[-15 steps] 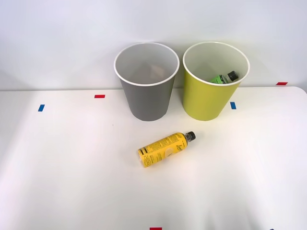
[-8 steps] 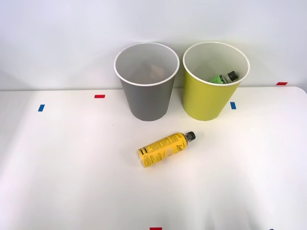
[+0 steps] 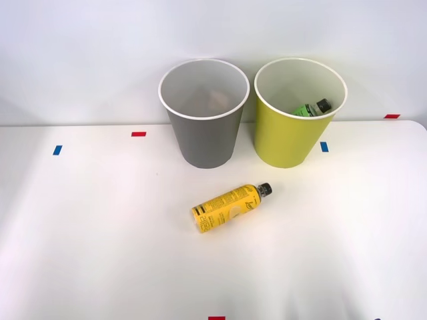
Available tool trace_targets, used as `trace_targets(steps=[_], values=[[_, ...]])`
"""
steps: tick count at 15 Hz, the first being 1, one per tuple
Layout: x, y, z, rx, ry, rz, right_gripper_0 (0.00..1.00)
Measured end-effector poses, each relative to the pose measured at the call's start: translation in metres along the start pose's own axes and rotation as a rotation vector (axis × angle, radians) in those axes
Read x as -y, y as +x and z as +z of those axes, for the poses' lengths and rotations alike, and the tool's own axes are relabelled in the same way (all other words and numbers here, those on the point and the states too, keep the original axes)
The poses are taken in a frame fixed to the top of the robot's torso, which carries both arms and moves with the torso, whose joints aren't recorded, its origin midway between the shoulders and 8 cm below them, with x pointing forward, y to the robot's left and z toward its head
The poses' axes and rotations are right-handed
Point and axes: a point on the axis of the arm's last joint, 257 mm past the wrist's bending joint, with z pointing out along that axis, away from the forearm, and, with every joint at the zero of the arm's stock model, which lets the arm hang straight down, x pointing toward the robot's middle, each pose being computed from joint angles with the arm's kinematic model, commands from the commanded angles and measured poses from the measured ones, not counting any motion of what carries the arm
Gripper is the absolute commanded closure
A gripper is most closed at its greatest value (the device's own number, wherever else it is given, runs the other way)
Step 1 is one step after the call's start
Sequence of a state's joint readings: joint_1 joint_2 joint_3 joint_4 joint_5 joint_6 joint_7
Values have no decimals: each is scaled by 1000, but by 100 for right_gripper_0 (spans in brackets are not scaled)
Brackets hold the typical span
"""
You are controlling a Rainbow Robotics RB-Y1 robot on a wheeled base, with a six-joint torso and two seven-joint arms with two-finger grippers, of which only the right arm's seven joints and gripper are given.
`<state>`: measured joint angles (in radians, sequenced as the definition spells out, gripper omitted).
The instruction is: Put cans in the gray bin, plastic bottles in the light green bin
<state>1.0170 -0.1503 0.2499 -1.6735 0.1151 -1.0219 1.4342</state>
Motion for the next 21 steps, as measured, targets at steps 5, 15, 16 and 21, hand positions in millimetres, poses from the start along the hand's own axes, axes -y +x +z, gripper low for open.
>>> trace_targets(steps=[5,15,16,21], values=[[0,0,0,0,0,0,0],[0,0,0,0,0,0,0],[0,0,0,0,0,0,0],[0,0,0,0,0,0,0]])
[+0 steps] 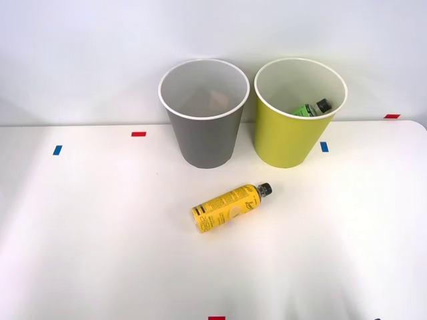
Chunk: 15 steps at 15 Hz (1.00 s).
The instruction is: Put cans in the gray bin, plastic bottles in the light green bin
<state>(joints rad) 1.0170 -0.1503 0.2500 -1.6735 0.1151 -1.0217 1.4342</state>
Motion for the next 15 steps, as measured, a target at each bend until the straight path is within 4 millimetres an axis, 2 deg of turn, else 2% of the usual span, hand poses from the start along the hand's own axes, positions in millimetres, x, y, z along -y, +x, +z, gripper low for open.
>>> trace_targets(steps=[15], values=[[0,0,0,0,0,0,0]])
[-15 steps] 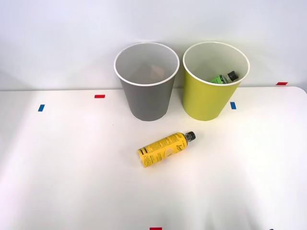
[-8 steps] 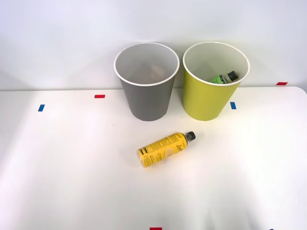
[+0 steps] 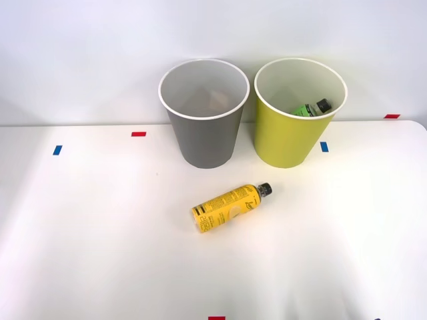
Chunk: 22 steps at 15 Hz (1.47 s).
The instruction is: Put cans in the gray bin, plastic bottles in the light green bin
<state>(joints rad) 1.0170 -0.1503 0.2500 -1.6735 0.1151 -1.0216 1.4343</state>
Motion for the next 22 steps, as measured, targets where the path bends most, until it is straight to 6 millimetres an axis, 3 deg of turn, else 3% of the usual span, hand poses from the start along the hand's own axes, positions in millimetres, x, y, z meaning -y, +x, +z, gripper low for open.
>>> trace_targets(steps=[22], values=[[0,0,0,0,0,0,0]])
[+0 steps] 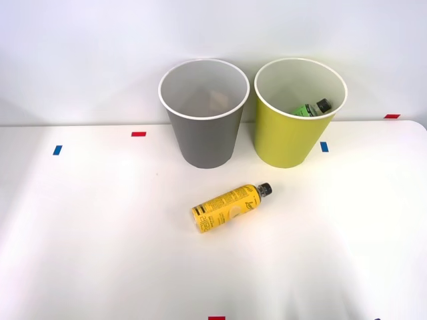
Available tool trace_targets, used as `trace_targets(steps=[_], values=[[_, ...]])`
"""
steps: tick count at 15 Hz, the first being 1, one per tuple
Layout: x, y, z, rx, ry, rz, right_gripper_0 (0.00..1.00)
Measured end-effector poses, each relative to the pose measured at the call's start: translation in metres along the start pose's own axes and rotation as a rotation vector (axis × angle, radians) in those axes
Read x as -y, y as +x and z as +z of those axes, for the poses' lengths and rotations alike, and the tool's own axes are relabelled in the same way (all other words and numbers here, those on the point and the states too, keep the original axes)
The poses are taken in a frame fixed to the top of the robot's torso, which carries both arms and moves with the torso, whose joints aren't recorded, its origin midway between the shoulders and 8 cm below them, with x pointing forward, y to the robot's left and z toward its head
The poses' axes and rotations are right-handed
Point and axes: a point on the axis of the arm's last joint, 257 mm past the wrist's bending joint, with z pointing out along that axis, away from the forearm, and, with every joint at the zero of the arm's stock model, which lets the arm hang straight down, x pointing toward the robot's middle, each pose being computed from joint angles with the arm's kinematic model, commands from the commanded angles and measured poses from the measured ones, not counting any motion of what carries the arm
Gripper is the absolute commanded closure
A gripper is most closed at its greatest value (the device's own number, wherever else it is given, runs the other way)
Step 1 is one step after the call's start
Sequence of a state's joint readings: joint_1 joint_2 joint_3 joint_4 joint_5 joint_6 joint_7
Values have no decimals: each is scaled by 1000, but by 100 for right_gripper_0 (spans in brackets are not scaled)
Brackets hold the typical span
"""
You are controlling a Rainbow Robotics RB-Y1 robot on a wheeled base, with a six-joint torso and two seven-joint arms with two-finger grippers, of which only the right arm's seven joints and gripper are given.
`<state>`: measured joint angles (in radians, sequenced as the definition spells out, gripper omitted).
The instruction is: Put cans in the gray bin, plastic bottles in the light green bin
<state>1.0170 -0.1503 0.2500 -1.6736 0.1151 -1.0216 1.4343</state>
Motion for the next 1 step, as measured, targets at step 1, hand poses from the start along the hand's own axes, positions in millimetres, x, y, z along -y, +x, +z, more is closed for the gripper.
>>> trace_targets(steps=[1], values=[[0,0,0,0,0,0,0]])
